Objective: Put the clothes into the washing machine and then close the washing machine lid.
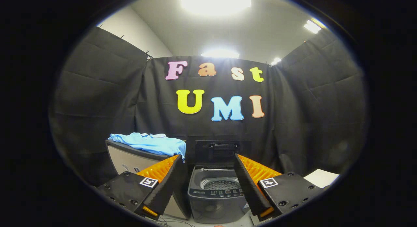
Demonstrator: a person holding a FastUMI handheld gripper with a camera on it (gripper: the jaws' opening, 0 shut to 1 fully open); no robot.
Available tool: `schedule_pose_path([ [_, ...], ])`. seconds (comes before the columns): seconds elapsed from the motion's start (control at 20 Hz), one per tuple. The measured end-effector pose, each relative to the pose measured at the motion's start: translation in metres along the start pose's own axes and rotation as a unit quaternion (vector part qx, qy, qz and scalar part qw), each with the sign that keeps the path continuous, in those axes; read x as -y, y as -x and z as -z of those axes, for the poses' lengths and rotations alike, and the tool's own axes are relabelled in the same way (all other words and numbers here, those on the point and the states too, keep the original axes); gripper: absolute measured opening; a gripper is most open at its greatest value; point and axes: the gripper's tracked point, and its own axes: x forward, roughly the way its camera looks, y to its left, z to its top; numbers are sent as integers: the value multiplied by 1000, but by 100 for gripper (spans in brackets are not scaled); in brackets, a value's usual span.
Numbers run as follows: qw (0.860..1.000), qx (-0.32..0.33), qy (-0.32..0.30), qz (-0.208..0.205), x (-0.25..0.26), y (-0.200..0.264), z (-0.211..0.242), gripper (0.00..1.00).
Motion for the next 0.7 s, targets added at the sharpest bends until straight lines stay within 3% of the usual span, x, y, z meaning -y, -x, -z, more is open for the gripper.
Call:
schedule_pose_path([
  [0.3, 999, 3, -34, -32, -21, -40, -23, 97],
  [0.7, 996, -12, -20, -82, -56, -99, -34, 97],
])
